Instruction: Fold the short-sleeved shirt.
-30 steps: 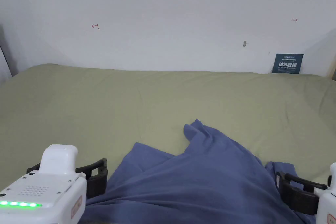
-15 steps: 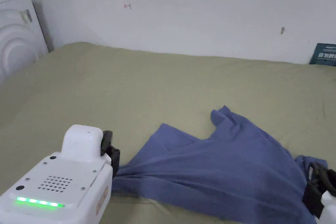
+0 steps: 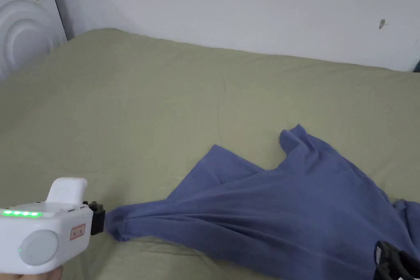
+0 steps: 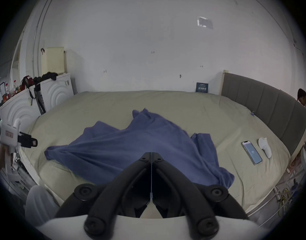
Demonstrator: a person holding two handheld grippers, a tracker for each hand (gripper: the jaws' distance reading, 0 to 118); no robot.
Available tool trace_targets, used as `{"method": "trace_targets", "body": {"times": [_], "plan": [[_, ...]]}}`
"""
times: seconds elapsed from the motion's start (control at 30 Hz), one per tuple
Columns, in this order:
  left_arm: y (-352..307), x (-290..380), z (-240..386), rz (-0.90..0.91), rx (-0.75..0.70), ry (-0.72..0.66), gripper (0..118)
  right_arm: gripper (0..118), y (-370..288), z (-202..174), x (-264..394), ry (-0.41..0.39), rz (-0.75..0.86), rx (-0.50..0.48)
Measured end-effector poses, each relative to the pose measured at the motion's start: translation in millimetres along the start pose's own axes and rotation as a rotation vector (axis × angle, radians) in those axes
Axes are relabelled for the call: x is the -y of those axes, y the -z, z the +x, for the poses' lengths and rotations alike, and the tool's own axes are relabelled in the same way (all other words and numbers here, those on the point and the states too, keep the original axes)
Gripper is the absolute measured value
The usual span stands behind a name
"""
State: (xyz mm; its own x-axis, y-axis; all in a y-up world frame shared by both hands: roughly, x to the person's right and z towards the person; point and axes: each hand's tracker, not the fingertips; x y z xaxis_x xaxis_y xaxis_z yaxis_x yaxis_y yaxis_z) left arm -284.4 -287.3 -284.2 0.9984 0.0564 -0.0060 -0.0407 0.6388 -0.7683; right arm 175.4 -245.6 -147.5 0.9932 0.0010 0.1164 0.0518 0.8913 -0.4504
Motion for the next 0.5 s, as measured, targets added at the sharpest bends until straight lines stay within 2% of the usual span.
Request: {"method": "trace_targets", "body": {"times": [0.03, 0.07, 0.1, 0.17, 0.37, 0.43, 0.47, 0.5], "plan": [[8, -4, 0, -0.017, 0.008, -0.014, 86, 3, 3, -1, 2, -0.004, -0.008, -0.005], [17, -7, 1, -0.060, 0.014, -0.008, 110, 3, 6, -3, 3, -0.007, -0.017, -0.012], [26, -10, -1, -0.099, 0.027, 0.003, 115, 3, 10, -4, 3, -0.010, -0.028, -0.019], [38, -13, 2, -0.093, 0.036, 0.005, 115, 3, 14, -6, 5, -0.014, -0.045, -0.025], [79, -12, 17, -0.225, -0.005, 0.028, 114, 3, 22, -12, 10, -0.025, -0.085, -0.054], [70, -7, 26, -0.188, -0.047, 0.053, 109, 3, 24, -12, 13, -0.028, -0.094, -0.057], [64, -8, 28, -0.184, -0.027, 0.056, 104, 3, 25, -12, 14, -0.030, -0.099, -0.059], [63, -8, 24, -0.174, 0.014, 0.053, 82, 3, 27, -11, 15, -0.032, -0.105, -0.059]]}}
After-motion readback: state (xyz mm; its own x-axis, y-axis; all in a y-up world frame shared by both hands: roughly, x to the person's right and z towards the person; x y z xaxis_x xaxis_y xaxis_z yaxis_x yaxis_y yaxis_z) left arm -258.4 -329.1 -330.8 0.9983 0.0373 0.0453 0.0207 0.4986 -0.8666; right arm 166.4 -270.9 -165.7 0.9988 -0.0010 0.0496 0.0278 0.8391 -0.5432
